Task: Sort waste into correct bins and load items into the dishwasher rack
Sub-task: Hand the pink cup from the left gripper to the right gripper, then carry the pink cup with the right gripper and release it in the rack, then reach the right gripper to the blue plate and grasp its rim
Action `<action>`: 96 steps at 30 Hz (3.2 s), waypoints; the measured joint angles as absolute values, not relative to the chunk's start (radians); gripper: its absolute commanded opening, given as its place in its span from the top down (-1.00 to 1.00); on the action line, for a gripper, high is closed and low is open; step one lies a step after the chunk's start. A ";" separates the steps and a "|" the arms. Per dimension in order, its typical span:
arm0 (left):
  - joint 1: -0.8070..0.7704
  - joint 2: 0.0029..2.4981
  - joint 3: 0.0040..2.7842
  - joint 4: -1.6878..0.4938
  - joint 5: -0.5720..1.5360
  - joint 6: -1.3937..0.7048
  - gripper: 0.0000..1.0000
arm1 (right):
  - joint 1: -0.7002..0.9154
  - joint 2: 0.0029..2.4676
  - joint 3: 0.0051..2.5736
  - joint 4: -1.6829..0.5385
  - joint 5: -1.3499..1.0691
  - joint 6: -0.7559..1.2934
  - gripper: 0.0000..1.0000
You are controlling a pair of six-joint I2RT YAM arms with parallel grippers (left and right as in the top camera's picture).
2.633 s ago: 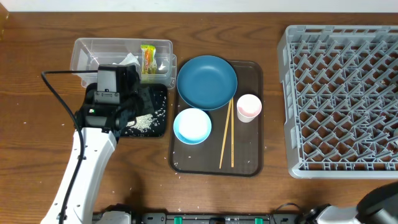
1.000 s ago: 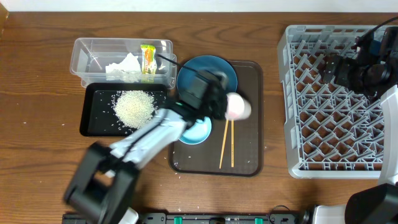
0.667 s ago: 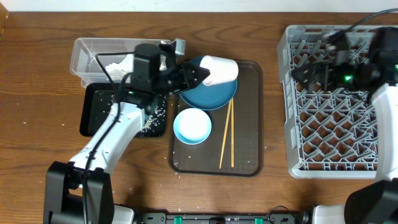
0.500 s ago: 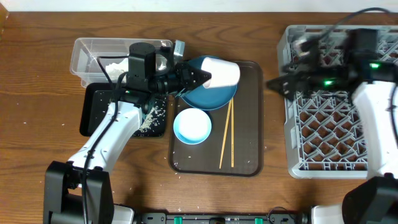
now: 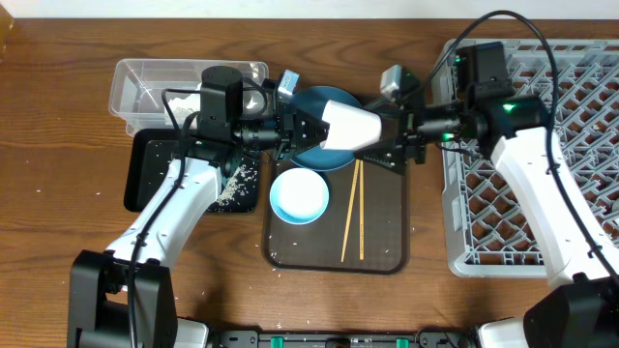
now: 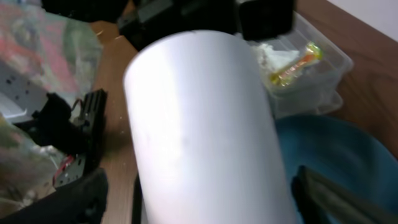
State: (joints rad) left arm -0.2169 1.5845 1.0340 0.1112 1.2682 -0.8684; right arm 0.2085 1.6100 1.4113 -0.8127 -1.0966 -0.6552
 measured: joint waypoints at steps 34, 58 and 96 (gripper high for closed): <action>-0.120 1.524 1.034 -0.514 0.689 -0.358 0.21 | -0.075 1.596 1.576 -1.074 -0.267 -0.149 0.98; -0.088 1.216 1.034 -0.558 0.359 -0.286 0.21 | -0.616 2.042 2.160 -1.482 0.039 0.119 0.98; -0.088 1.259 1.034 -0.700 0.261 -0.280 0.04 | -0.135 2.140 2.281 -1.303 -0.347 0.014 -0.99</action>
State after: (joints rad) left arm -0.0875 1.2587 1.0344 -0.7002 0.2611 -0.2798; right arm -0.1349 2.1399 2.2807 -1.3029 -0.3470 0.0135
